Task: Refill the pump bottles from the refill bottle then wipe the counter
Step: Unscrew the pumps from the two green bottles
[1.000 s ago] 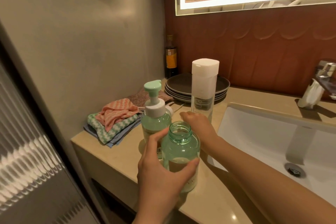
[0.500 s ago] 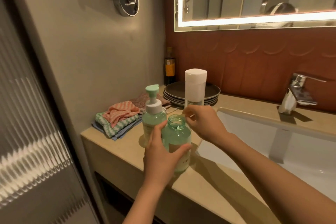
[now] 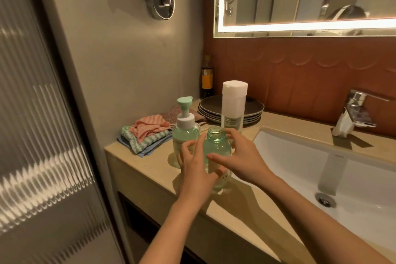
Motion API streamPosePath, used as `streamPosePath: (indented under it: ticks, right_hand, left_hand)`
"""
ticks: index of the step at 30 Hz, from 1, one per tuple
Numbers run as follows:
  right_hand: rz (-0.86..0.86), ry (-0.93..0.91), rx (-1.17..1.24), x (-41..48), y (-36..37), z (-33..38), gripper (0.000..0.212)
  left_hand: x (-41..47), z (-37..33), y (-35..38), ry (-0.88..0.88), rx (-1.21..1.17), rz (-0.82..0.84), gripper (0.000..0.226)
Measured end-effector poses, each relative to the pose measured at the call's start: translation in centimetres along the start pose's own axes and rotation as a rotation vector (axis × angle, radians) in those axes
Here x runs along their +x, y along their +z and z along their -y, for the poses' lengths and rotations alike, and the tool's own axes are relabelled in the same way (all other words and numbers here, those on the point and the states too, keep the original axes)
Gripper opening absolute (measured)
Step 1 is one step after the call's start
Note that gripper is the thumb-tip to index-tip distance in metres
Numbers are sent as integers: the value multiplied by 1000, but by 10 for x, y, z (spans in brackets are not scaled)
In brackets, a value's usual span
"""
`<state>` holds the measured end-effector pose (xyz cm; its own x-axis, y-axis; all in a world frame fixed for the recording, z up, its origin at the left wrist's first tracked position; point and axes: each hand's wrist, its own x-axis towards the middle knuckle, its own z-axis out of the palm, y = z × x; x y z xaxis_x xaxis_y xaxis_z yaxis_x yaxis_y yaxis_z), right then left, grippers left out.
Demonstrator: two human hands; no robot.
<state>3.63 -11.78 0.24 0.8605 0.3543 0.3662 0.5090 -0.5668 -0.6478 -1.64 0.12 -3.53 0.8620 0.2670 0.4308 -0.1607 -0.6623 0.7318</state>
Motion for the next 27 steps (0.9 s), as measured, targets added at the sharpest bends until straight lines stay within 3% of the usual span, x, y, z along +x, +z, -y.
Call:
streamPosePath:
  ticks: [5, 8, 15, 27]
  right_hand:
    - [-19, 27, 80, 15, 6, -5, 77]
    - [-43, 40, 70, 23, 10, -7, 77]
    - [-93, 55, 42, 43, 19, -12, 78]
    - [16, 37, 31, 47, 13, -8, 85]
  left_hand:
    - [6, 12, -17, 89, 37, -138, 90]
    - [20, 21, -22, 14, -38, -205, 85]
    - [56, 40, -16, -126, -291, -158, 91]
    - [55, 48, -24, -154, -323, -169, 74]
